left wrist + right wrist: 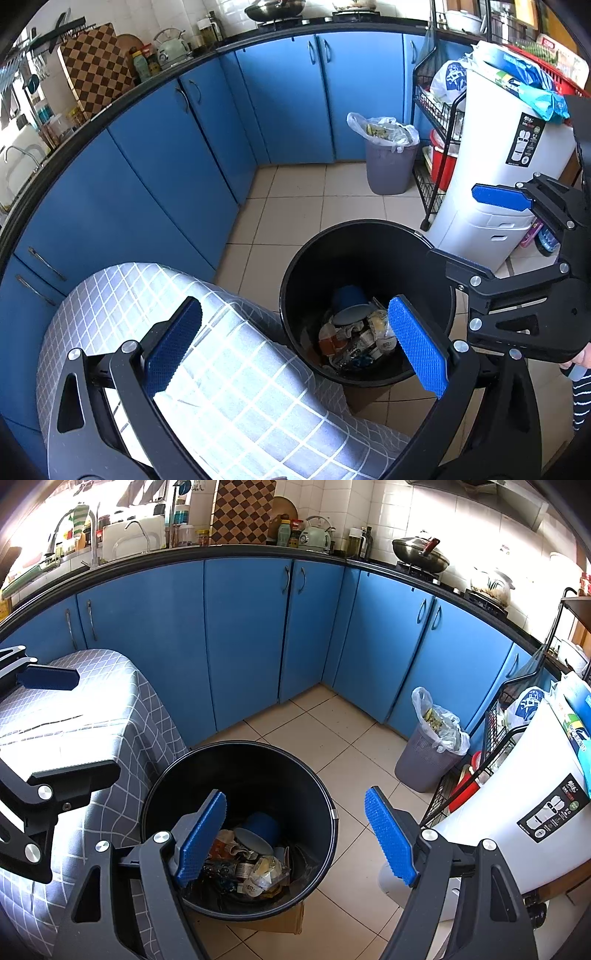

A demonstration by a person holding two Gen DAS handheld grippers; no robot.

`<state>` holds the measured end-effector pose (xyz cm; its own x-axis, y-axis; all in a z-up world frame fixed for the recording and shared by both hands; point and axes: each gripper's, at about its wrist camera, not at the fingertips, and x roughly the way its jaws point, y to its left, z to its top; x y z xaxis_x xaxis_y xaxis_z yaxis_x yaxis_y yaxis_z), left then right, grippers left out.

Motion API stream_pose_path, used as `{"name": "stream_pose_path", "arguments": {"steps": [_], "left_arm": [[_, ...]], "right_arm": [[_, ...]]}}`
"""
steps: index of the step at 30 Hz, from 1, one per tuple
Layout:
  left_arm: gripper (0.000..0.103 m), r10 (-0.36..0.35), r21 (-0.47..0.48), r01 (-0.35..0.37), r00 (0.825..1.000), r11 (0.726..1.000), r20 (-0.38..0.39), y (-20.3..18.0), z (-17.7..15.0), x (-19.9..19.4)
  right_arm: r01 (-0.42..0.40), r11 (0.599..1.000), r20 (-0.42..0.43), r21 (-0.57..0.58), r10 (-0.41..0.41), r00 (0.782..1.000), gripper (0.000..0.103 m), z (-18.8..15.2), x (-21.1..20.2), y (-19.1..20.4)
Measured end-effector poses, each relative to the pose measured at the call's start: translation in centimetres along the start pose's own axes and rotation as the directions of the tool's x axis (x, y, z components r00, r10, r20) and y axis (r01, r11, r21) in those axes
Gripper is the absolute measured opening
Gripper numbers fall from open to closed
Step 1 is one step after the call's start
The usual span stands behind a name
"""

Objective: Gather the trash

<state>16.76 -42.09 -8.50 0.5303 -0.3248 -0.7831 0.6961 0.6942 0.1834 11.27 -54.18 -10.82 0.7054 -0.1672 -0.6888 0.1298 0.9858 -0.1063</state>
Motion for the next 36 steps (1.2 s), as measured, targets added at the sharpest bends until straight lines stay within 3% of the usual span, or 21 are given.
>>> {"name": "stream_pose_path", "arguments": {"steps": [36], "left_arm": [[0.099, -0.027, -0.005, 0.027, 0.999, 1.000, 0.018, 0.0, -0.3, -1.3]], "right_arm": [[-0.004, 1.000, 0.000, -0.003, 0.004, 1.000, 0.076, 0.2, -0.3, 0.0]]}}
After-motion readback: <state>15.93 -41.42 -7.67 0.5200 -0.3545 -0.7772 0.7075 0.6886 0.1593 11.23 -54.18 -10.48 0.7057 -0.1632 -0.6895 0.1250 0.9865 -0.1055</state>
